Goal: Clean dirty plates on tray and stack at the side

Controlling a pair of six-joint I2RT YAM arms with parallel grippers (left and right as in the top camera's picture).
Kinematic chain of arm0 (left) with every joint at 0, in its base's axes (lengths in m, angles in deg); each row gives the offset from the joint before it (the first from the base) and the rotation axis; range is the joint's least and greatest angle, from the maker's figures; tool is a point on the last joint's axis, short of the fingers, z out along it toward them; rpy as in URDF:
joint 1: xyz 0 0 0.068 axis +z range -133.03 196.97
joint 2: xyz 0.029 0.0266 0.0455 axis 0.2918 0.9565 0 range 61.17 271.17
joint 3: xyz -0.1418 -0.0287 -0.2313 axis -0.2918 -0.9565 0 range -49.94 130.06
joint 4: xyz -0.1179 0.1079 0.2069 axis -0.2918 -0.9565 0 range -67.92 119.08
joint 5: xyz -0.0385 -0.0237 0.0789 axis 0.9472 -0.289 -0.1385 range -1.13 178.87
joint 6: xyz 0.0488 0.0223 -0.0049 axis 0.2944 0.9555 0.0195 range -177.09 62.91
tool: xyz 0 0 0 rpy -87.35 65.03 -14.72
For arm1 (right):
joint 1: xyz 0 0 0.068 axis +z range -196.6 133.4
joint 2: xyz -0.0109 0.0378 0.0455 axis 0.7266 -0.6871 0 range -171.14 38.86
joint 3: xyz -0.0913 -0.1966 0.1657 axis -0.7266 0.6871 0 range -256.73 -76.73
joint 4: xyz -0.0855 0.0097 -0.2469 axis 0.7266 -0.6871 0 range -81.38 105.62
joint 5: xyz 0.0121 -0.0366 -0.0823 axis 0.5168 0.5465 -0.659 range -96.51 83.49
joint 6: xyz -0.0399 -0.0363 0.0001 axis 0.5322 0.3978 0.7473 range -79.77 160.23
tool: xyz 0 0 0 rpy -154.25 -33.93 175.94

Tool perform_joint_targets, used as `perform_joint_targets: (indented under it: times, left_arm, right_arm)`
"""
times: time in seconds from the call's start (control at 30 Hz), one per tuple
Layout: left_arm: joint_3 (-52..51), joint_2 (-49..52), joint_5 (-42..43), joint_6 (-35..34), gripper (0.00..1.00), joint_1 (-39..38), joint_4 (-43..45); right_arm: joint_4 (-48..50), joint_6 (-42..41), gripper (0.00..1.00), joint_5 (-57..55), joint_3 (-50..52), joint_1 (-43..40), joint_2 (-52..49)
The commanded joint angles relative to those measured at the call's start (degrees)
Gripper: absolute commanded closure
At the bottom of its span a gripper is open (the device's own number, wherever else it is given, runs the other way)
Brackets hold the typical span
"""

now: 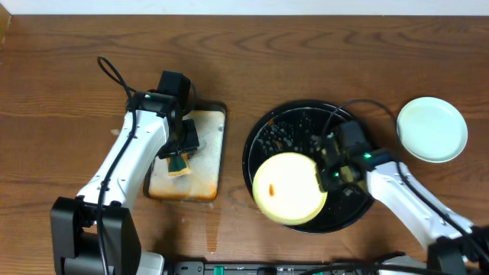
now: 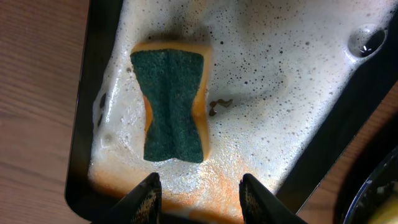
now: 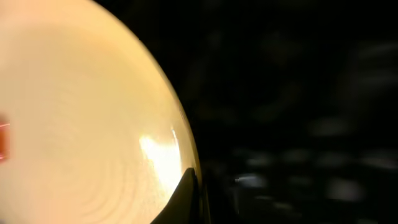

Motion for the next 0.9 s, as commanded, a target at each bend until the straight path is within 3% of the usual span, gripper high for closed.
perform_joint_targets:
  times: [0.0,0.23,0.63,0.67,0.7,0.73,0.87]
  left_arm:
    - [-0.1,-1.1,0.0,0.3,0.57,0.2,-0.2]
    - [-0.1,-1.1,0.0,0.3,0.57,0.2,-0.2]
    - [-0.1,-1.1,0.0,0.3,0.5,0.2,-0.2]
    - [-0.1,-1.1,0.0,0.3,0.5,0.2,-0.2]
    - [-0.1,-1.1,0.0,0.3,0.5,0.2,-0.2]
    - [-0.1,-1.1,0.0,0.3,0.49,0.2,-0.2]
    - [-0.1,-1.1,0.0,0.3,0.49,0.2,-0.2]
  right_arm:
    - [1.8,-7.9,0.99,-12.9,-1.3,-2.1,3.0]
    - [9.4,-3.5,0.99,-17.7,-1.2,-2.0,1.7]
    - [11.3,4.1,0.99,-17.6,-1.2,-1.9,-4.2]
    - [11.6,4.0,0.79,-17.7,-1.2,-1.9,-4.2]
    - [11.9,3.8,0.47,-17.6,-1.2,-1.9,-4.1]
    - [11.8,2.7,0.37,-17.6,-1.2,-1.9,-4.1]
    - [9.2,-2.4,0.43,-17.2,-1.2,-2.1,-4.1]
